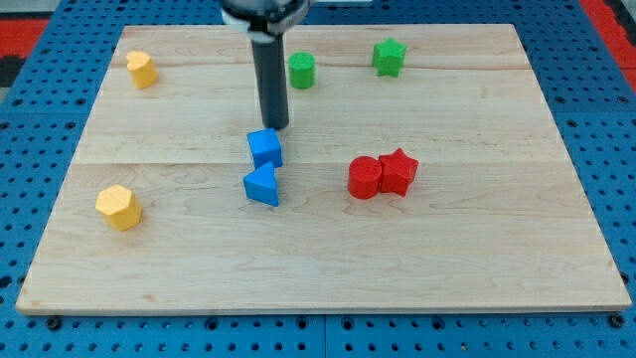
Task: Push the yellow heart to the top left side of the board
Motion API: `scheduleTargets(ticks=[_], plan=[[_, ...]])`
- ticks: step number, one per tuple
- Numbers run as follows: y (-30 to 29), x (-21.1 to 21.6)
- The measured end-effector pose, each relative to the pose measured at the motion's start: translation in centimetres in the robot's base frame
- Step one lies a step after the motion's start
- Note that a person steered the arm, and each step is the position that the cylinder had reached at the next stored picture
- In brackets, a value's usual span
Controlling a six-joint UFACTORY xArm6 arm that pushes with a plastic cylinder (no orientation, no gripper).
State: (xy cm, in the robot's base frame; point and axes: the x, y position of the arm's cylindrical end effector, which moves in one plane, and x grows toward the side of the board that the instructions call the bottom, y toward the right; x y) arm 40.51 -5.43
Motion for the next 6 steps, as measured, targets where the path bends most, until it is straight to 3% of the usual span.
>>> scheduleTargets(ticks=[1,2,6], plan=[[-0.9,2.9],[-0.3,0.2],[-12.7,-18.1]])
